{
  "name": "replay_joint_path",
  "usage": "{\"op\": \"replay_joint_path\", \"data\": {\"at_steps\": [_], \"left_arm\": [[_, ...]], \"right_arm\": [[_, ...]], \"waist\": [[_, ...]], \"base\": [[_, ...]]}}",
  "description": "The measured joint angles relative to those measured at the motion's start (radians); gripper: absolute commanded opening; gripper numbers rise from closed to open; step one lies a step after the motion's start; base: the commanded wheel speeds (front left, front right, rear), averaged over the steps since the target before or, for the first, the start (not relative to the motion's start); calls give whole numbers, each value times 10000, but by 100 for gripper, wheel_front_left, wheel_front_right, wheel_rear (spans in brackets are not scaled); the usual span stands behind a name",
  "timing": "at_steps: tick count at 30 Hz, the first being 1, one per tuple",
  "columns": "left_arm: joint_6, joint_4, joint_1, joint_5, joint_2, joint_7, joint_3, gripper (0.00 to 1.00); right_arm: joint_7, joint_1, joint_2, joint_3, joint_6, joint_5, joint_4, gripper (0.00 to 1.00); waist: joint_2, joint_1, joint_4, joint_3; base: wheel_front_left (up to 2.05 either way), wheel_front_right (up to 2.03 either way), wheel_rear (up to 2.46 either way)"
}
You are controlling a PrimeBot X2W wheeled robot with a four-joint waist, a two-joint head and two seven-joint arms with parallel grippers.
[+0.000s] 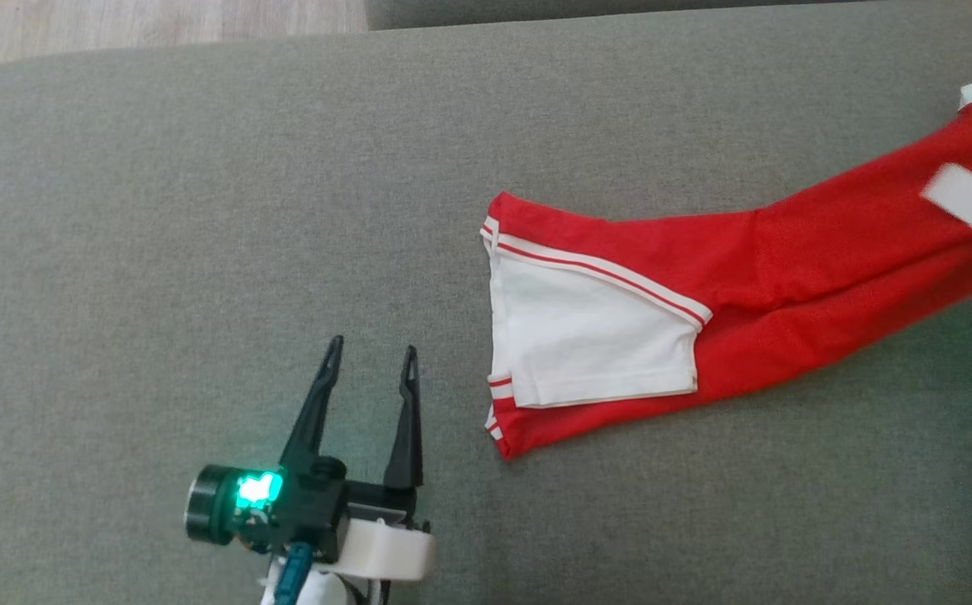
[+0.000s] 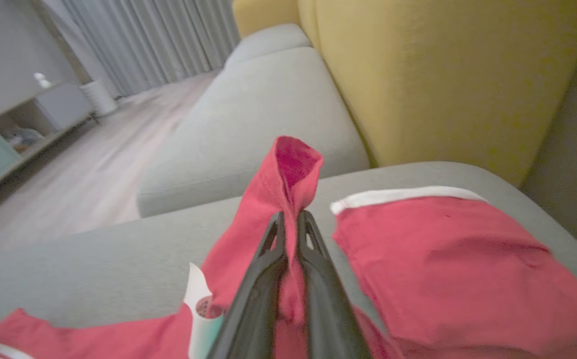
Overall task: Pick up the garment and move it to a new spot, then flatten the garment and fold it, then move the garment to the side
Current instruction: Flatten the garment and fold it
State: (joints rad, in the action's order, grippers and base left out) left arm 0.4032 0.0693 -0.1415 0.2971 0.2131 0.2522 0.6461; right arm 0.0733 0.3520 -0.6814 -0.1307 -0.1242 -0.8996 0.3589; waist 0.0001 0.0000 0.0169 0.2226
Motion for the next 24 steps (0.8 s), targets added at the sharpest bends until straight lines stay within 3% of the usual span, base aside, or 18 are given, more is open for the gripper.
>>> {"op": "replay_joint_path", "data": {"at_steps": [4, 8, 11, 15, 16, 24], "left_arm": [[-173, 111, 80, -92, -184, 0, -31, 100], [-355, 228, 81, -182, -326, 0, -190, 100], [-447, 267, 81, -257, -439, 0, -311, 100], [-679, 359, 81, -360, -660, 0, -357, 100], [-742, 397, 81, -382, -708, 0, -360, 100], [-1053, 564, 99, -621, -949, 0, -564, 100]], "right_arm": [[731, -688, 959, 420, 0, -63, -2291, 0], [1712, -1382, 2587, 616, 0, 284, -4052, 0], [2307, -1639, 4013, 629, 2, 941, -4790, 0], [2765, -1662, 5956, 387, 2, 1674, -4876, 4], [2794, -1672, 6136, 201, 2, 1889, -4838, 0], [1802, -1683, 6230, -1168, 2, 1858, -3352, 0]], "waist": [[0, 0, 46, -53], [0, 0, 222, -54], [0, 0, 400, -43], [-1, 0, 632, -17], [0, 0, 696, -13], [0, -1, 1132, 37]], "base": [[0, 0, 0], [0, 0, 0], [0, 0, 0], [0, 0, 0], [0, 0, 0], [0, 0, 0]]}}
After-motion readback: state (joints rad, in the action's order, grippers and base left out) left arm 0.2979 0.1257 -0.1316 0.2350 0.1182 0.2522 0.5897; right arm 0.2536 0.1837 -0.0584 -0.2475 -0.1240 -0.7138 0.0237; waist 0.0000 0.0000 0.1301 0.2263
